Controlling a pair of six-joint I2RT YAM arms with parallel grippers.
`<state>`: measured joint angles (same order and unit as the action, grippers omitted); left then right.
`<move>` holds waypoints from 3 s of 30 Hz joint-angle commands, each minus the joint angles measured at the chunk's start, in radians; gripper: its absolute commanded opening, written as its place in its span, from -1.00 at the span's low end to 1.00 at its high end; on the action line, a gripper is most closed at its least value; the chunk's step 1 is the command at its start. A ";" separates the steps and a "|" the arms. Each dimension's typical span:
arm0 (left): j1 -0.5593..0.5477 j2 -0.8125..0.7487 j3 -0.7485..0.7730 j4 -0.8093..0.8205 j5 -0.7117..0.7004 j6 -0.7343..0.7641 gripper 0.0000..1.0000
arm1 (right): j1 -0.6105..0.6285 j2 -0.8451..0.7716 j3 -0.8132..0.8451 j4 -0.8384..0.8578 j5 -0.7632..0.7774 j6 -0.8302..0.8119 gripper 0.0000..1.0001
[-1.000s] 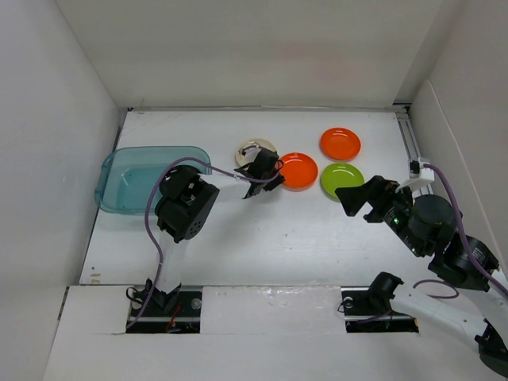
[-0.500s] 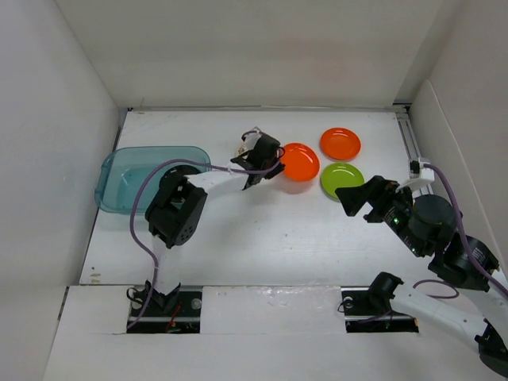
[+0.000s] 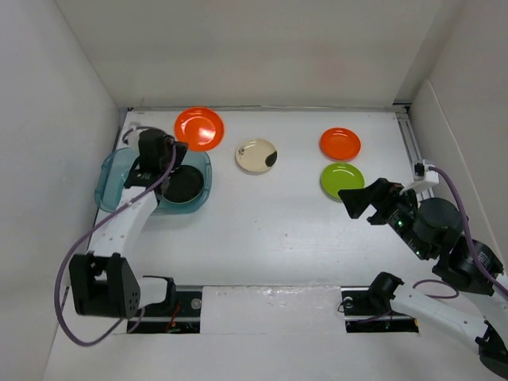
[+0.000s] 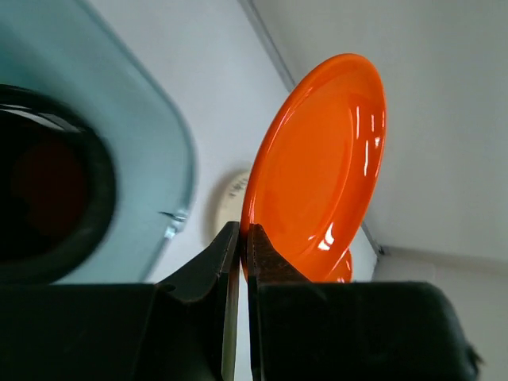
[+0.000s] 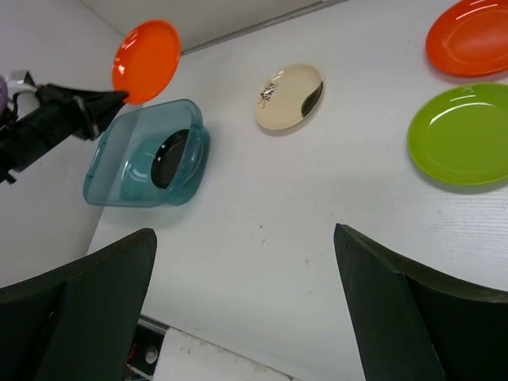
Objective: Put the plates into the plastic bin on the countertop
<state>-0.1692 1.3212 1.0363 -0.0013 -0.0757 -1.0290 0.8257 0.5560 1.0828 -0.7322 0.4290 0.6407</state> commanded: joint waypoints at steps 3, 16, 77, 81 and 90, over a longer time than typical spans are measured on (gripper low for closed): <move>0.187 -0.190 -0.174 -0.067 0.031 -0.020 -1.00 | -0.002 0.015 -0.001 0.053 -0.032 -0.035 0.98; 0.211 -0.162 -0.263 -0.151 -0.105 -0.048 -0.64 | -0.002 0.030 0.017 0.054 -0.076 -0.044 0.98; -0.365 0.799 0.377 0.095 -0.012 -0.209 -1.00 | -0.002 0.039 -0.037 0.099 -0.088 -0.064 0.98; -0.375 0.704 0.454 0.029 -0.056 -0.120 -1.00 | -0.002 0.030 -0.027 0.090 -0.079 -0.064 0.98; -0.195 0.293 0.213 -0.026 0.008 -0.006 -1.00 | -0.002 0.012 -0.018 0.070 -0.090 -0.064 0.98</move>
<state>-0.4740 1.7920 1.3441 -0.0345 -0.0910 -1.0828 0.8257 0.5842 1.0325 -0.6815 0.3470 0.5930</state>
